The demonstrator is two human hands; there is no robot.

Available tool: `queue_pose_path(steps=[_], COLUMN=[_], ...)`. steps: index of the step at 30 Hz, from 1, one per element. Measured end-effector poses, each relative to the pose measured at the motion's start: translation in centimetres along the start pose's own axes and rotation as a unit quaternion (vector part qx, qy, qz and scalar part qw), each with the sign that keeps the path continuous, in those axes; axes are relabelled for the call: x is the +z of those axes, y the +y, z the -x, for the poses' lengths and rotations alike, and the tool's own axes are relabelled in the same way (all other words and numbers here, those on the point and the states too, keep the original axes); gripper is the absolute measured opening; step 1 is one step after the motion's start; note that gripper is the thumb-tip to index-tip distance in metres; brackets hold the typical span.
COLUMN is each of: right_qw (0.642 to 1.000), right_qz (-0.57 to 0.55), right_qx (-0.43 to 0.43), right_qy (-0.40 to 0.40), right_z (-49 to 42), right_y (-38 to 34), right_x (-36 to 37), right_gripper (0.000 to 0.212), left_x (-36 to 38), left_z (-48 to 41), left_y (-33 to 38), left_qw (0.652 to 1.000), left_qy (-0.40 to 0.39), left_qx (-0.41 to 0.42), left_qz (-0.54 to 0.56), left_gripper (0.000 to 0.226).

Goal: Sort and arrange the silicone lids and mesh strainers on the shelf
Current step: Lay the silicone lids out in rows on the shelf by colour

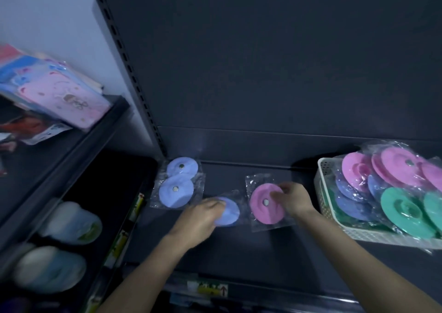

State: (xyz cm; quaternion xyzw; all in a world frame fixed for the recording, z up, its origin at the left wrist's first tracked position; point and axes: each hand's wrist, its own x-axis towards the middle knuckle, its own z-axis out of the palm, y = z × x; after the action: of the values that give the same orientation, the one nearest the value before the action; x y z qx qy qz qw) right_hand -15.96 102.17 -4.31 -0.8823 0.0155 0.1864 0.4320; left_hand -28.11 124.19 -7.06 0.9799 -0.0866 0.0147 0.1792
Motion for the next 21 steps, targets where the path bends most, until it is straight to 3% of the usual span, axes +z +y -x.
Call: queue_pose_path(steps=[1, 3, 4, 6, 9, 12, 15, 18, 21], right_qw=[1.0, 0.999, 0.999, 0.999, 0.999, 0.999, 0.998, 0.998, 0.999], right_qz=[0.015, 0.041, 0.048, 0.045, 0.047, 0.052, 0.061, 0.054, 0.006], right_qx=[0.001, 0.002, 0.0, -0.003, -0.004, -0.005, -0.008, -0.018, -0.027], right_qy=[-0.001, -0.002, -0.001, 0.003, 0.002, 0.001, 0.002, 0.01, 0.024], right_z=[-0.1, -0.3, -0.4, -0.5, -0.6, -0.7, -0.5, -0.3, -0.1], right_y=[0.1, 0.0, 0.1, 0.0, -0.2, -0.4, -0.5, -0.6, -0.6], right_x=[0.1, 0.3, 0.4, 0.6, 0.9, 1.2, 1.2, 1.1, 1.3], right_gripper=[0.01, 0.013, 0.013, 0.01, 0.008, 0.01, 0.009, 0.01, 0.017], left_x=[0.2, 0.4, 0.3, 0.5, 0.9, 1.3, 1.1, 0.7, 0.2], left_z=[0.4, 1.0, 1.2, 1.1, 0.4, -0.2, -0.9, -1.2, -0.7], left_y=[-0.1, 0.1, 0.5, 0.8, 1.3, 1.5, 1.7, 1.9, 1.6], left_qw=[1.0, 0.998, 0.996, 0.984, 0.98, 0.971, 0.969, 0.971, 0.952], left_qy=[-0.021, -0.048, -0.032, 0.035, 0.02, -0.051, -0.057, -0.014, 0.056], left_qx=[0.01, -0.019, -0.064, -0.143, -0.198, -0.228, -0.239, -0.238, -0.246], left_qz=[0.001, 0.03, 0.061, 0.103, 0.004, -0.049, -0.039, -0.004, 0.173], left_gripper=[0.029, 0.054, 0.066, 0.066, 0.062, 0.085, 0.099, 0.096, 0.067])
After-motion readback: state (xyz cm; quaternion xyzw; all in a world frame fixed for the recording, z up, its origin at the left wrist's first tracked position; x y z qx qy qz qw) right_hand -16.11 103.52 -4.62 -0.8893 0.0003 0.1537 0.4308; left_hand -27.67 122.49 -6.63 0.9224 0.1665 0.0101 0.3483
